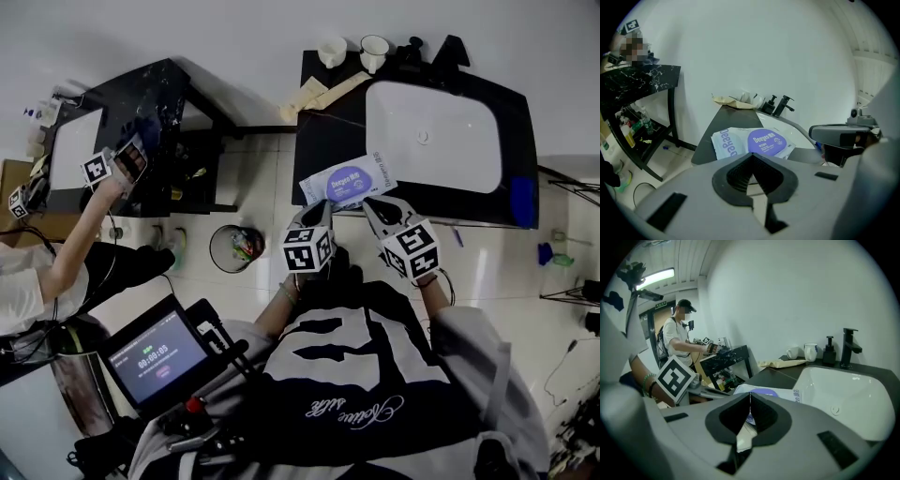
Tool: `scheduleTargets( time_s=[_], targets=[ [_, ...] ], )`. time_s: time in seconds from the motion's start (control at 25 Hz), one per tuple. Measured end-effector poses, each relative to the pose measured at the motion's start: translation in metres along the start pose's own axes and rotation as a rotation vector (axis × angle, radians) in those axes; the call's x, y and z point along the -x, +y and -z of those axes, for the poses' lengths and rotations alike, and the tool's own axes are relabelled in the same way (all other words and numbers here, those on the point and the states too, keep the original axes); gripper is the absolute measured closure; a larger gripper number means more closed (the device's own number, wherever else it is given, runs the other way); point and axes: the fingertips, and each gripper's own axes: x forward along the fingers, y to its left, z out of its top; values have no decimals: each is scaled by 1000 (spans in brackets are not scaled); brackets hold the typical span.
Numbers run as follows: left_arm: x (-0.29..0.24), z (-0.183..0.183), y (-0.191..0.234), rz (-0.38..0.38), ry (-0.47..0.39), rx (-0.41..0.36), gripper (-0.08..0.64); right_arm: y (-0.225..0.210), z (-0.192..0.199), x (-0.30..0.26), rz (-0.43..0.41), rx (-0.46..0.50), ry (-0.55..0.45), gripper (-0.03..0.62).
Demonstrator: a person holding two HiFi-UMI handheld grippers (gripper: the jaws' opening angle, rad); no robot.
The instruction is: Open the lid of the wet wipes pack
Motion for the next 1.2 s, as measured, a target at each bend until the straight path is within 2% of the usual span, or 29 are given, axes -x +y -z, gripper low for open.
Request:
scheduleTargets(
  time_s=[0.08, 0.12, 0.56, 0.68, 0.84, 1.0, 1.2],
  targets=[
    [-3, 2, 1, 5, 14, -6, 561, 0, 2, -7, -18, 68, 39, 589],
    [-3, 3, 1, 10, 20, -8, 561, 0, 3, -9, -27, 103, 58, 560],
    [-19, -23, 31, 10, 44, -24, 561, 3, 15, -55, -98, 508, 278, 552],
    [-17, -20, 28, -1, 59, -34, 561, 4, 19, -63, -126, 595, 309, 552],
    [-10, -12, 28, 11, 81, -7, 561, 9, 27, -73, -181, 747, 385, 552],
    [-10, -8, 28, 32, 108, -36, 561, 9, 33, -77, -209, 895, 450, 552],
    [-12, -2, 27, 36, 112, 1, 561, 13, 42, -82, -235, 1030, 492, 552]
  ],
)
